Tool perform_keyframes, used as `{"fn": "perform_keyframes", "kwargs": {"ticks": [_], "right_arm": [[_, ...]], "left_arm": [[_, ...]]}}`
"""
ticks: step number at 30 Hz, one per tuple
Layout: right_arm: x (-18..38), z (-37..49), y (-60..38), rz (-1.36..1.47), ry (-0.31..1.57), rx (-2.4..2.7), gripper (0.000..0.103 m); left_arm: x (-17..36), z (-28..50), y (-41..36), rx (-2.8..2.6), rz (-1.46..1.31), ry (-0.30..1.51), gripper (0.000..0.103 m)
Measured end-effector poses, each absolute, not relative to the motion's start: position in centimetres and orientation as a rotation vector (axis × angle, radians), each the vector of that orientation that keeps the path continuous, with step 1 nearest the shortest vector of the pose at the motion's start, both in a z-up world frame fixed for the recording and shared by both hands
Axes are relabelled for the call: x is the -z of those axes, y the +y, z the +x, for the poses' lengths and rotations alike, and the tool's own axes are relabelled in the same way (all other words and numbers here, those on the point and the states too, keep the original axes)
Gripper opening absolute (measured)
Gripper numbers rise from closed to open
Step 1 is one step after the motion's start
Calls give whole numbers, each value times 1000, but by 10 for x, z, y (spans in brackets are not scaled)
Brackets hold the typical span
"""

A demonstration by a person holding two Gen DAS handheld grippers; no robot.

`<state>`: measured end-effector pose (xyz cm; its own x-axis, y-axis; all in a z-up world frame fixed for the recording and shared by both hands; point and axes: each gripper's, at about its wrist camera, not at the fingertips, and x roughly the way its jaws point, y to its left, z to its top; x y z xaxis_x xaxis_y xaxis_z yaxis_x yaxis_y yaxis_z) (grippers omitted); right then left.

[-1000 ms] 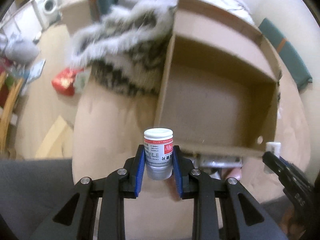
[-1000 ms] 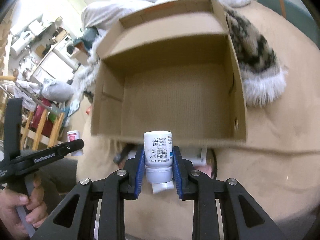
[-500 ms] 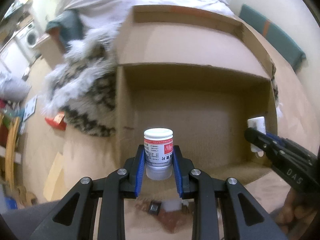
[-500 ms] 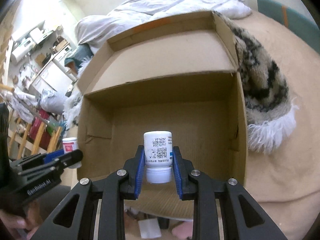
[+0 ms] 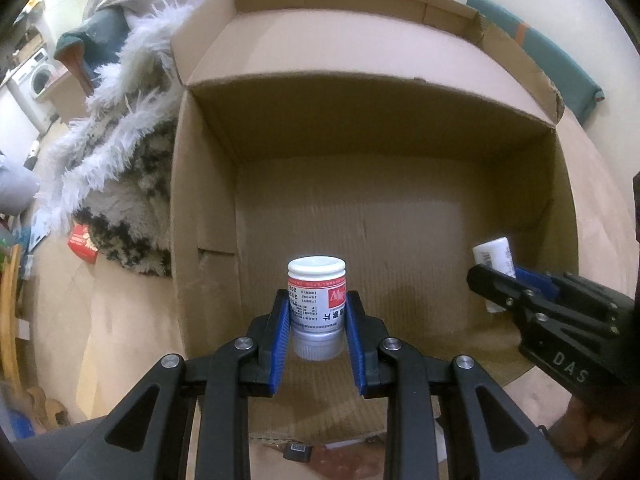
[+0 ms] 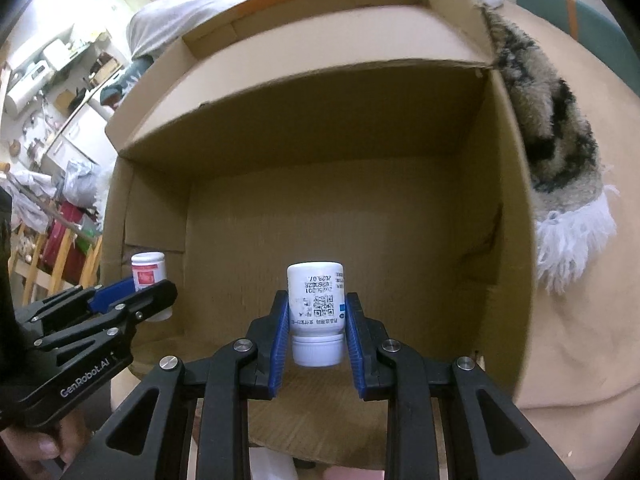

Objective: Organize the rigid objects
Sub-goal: 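Lower both bottles into the cardboard box and open both tools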

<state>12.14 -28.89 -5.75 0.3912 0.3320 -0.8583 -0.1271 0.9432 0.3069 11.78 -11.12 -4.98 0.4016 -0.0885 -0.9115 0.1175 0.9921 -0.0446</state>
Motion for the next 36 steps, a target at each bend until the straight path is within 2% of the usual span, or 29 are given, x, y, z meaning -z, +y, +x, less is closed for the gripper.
{"fn": "perform_keyframes", "kwargs": {"ticks": [13, 25, 26, 28, 29, 30, 31, 33, 34, 36], "right_arm": [[85, 127, -294, 219, 1254, -239, 28], [79, 127, -294, 221, 1225, -243, 29], [77, 127, -295, 237, 1213, -252, 29], [71, 128, -297, 260, 1192, -264, 39], [68, 127, -299, 271, 1177, -263, 58], [66, 127, -300, 283, 1162, -266, 67], [64, 126, -301, 297, 1156, -276, 67], [59, 125, -303, 302, 1138, -282, 71], [57, 125, -304, 305, 1129, -283, 72], [54, 123, -305, 313, 1113, -290, 73]], "left_arm": [[67, 107, -132, 128, 52, 1183, 24], [63, 110, -130, 106, 56, 1183, 24], [62, 109, -131, 106, 59, 1181, 24], [59, 107, -133, 105, 70, 1171, 26], [58, 106, -135, 103, 74, 1167, 28], [55, 107, -134, 103, 72, 1166, 38], [54, 106, -135, 103, 67, 1164, 51], [49, 105, -133, 101, 41, 1149, 68], [47, 107, -131, 98, 34, 1141, 73], [43, 106, -127, 97, 26, 1130, 74]]}}
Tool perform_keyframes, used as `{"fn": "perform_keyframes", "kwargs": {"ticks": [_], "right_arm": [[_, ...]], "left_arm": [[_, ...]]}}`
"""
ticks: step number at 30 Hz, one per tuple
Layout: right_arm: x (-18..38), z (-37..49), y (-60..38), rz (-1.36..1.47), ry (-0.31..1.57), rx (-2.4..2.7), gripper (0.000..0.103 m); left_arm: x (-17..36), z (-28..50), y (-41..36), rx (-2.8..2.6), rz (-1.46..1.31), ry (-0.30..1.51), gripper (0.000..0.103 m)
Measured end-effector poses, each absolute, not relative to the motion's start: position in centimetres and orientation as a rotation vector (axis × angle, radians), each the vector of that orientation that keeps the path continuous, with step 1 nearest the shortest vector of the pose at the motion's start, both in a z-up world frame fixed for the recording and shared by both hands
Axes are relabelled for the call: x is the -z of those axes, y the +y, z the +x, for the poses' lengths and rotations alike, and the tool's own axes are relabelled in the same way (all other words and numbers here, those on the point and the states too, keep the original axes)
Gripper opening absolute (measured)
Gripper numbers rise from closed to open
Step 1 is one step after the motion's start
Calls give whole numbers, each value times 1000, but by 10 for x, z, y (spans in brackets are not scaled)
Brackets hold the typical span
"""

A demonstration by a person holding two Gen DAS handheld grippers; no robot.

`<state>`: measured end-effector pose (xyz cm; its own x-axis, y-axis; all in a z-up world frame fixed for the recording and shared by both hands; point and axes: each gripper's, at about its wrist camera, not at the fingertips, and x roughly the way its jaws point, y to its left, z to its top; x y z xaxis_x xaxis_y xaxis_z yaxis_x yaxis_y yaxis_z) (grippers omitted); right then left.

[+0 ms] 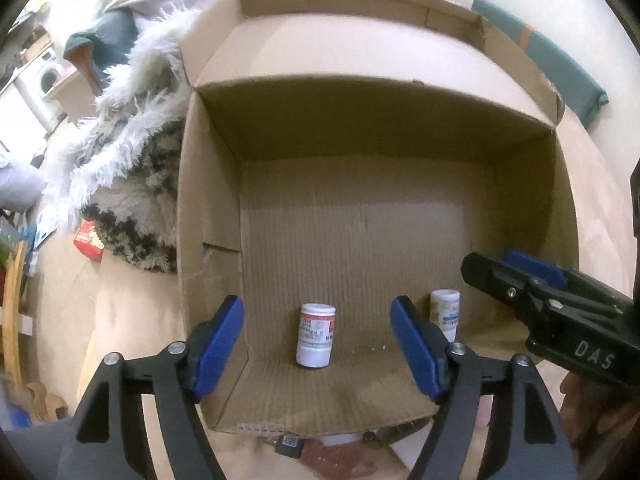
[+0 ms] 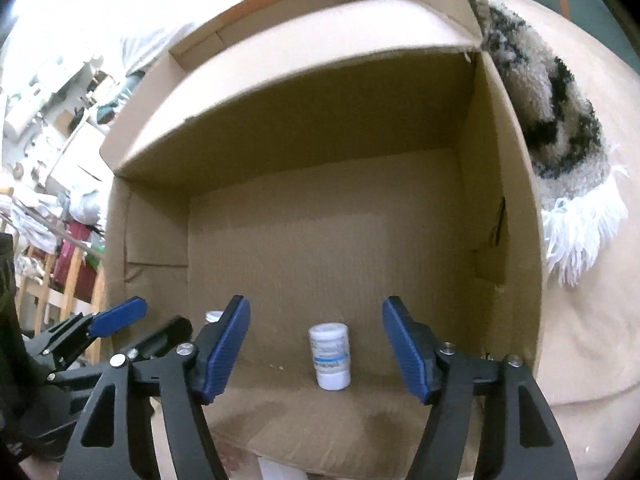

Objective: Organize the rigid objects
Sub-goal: 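Lower both bottles into the cardboard box and open both tools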

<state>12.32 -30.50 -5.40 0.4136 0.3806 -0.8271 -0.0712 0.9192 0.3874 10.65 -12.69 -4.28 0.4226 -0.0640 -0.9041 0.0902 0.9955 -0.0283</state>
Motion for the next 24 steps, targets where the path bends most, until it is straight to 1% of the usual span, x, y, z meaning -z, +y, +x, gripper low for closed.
{"fn": "perform_keyframes", "kwargs": {"ticks": [6, 16, 21, 24], "right_arm": [[54, 121, -307, 294, 1103, -296, 73], [44, 118, -312, 328, 1069, -270, 73], [37, 111, -319, 352, 1052, -253, 73], [30, 103, -324, 361, 1039, -246, 73]], "left_arm": [[40, 112, -123, 94, 6, 1147, 74], [28, 103, -119, 86, 11, 1113, 74], [13, 94, -117, 99, 43, 1072, 74], [6, 92, -112, 98, 40, 1082, 74]]}}
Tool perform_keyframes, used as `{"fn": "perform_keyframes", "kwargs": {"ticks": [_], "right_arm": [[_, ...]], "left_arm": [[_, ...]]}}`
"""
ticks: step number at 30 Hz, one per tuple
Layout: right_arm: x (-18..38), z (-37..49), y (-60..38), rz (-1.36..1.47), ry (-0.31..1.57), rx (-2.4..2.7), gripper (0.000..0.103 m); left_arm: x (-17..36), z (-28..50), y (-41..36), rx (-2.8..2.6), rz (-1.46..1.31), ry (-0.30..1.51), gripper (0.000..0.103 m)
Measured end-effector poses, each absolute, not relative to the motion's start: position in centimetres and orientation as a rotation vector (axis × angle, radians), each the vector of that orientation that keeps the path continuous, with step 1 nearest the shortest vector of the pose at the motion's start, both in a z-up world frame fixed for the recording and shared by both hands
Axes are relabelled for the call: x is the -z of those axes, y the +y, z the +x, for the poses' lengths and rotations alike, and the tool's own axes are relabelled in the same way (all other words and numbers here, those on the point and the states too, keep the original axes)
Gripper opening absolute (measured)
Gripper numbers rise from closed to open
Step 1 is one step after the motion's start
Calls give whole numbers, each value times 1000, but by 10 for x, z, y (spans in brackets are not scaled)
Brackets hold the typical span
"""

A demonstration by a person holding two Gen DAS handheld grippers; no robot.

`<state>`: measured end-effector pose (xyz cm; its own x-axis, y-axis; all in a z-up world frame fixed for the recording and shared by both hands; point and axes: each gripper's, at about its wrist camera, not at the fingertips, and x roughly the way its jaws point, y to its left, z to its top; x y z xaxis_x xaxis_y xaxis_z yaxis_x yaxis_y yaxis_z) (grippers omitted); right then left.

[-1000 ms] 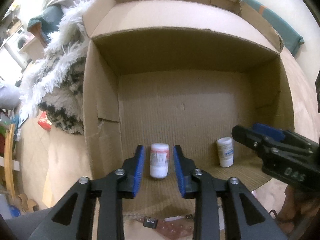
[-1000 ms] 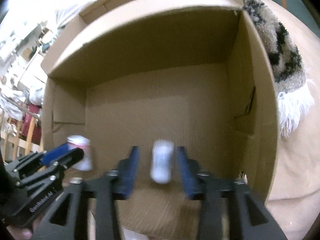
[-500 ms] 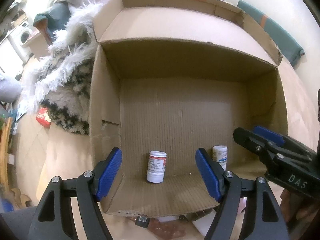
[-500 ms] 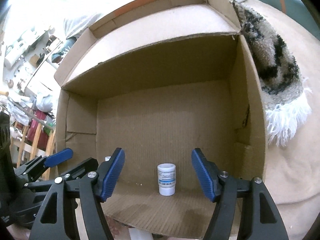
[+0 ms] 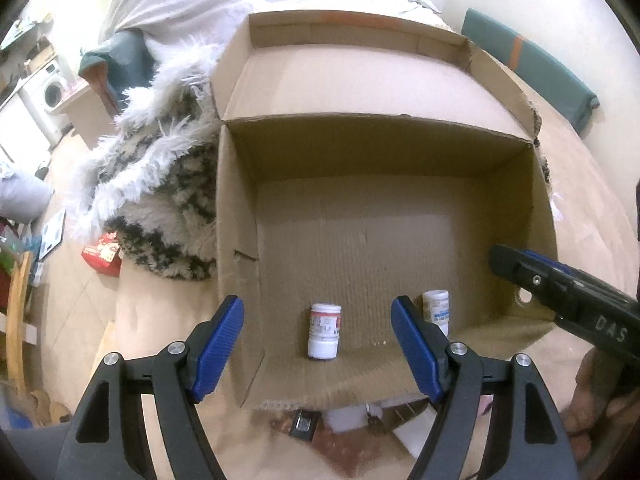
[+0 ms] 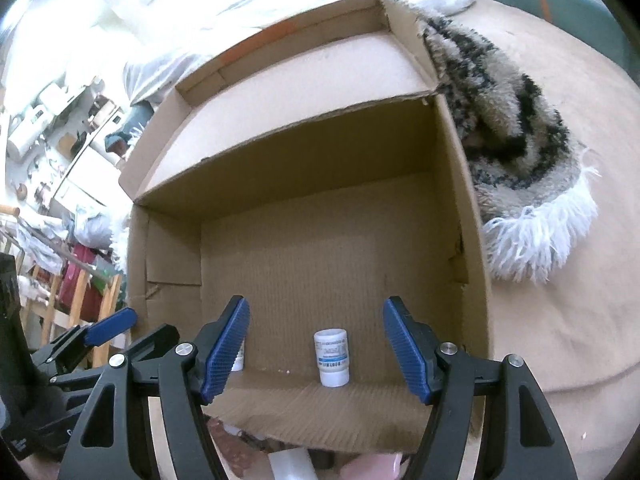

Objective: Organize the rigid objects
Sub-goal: 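Lower both bottles into the cardboard box and open both tools, then grasp the pink translucent hand-shaped toy with the right tool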

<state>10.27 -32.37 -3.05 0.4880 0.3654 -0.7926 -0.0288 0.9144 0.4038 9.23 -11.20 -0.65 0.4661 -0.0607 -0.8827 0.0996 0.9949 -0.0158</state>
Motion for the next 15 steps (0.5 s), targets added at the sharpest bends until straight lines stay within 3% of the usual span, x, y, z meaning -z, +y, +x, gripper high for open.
{"fn": "perform_keyframes", "kwargs": {"ticks": [15], "right_arm": [[14, 47, -323, 379, 1021, -243, 73]], "left_arm": [[-11, 43, -72, 42, -18, 1091, 74]]}}
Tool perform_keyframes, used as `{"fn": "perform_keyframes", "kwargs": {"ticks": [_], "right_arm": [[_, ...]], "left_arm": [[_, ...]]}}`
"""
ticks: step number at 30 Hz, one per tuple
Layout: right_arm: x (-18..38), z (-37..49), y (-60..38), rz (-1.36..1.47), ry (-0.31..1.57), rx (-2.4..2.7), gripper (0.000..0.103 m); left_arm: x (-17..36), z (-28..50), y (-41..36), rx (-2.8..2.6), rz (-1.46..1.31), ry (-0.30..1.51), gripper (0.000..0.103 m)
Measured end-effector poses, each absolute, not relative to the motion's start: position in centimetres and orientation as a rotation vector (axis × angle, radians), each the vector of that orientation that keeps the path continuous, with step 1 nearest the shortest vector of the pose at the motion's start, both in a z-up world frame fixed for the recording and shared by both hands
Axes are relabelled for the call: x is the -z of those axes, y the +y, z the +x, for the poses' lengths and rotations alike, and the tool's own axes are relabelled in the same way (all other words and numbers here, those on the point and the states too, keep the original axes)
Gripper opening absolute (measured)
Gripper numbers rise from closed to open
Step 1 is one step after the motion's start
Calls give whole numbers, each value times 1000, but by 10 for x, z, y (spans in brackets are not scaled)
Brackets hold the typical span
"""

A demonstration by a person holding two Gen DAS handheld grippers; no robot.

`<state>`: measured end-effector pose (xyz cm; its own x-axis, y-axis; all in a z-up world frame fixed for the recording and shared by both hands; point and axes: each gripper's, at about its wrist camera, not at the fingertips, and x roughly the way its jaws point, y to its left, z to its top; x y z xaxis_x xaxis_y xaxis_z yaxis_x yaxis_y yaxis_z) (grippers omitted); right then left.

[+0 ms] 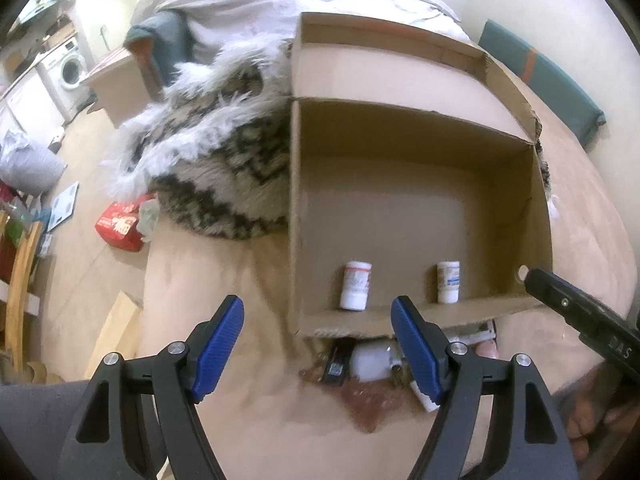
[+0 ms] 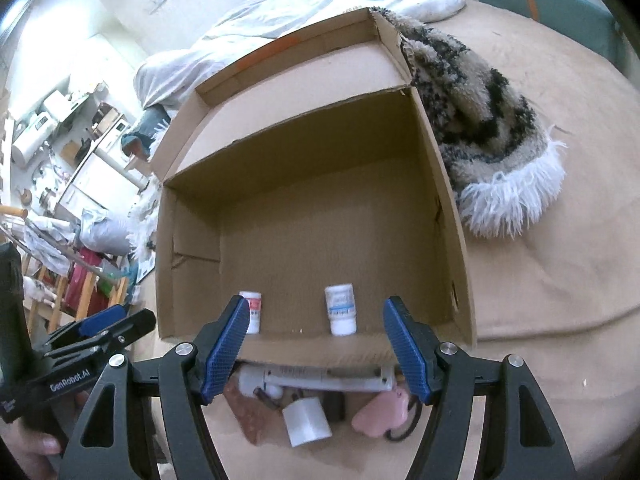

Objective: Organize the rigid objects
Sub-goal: 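Grasp the pink translucent hand-shaped toy with the right tool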

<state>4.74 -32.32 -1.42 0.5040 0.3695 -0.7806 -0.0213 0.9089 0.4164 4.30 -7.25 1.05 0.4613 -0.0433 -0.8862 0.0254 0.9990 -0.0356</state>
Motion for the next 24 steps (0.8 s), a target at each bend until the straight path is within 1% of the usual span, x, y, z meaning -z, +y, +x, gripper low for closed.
{"fn": "perform_keyframes", "kwargs": {"ticks": [13, 20, 24], "right_arm": [[26, 18, -312, 366, 1075, -239, 73], [35, 10, -302, 363, 1105, -254, 73], [47, 8, -297, 399, 1158, -280, 73]], "left_arm": [[8, 12, -42, -7, -111, 1132, 74], [13, 18, -22, -89, -185, 1150, 74], [16, 19, -10, -158, -216, 1167, 74]]}}
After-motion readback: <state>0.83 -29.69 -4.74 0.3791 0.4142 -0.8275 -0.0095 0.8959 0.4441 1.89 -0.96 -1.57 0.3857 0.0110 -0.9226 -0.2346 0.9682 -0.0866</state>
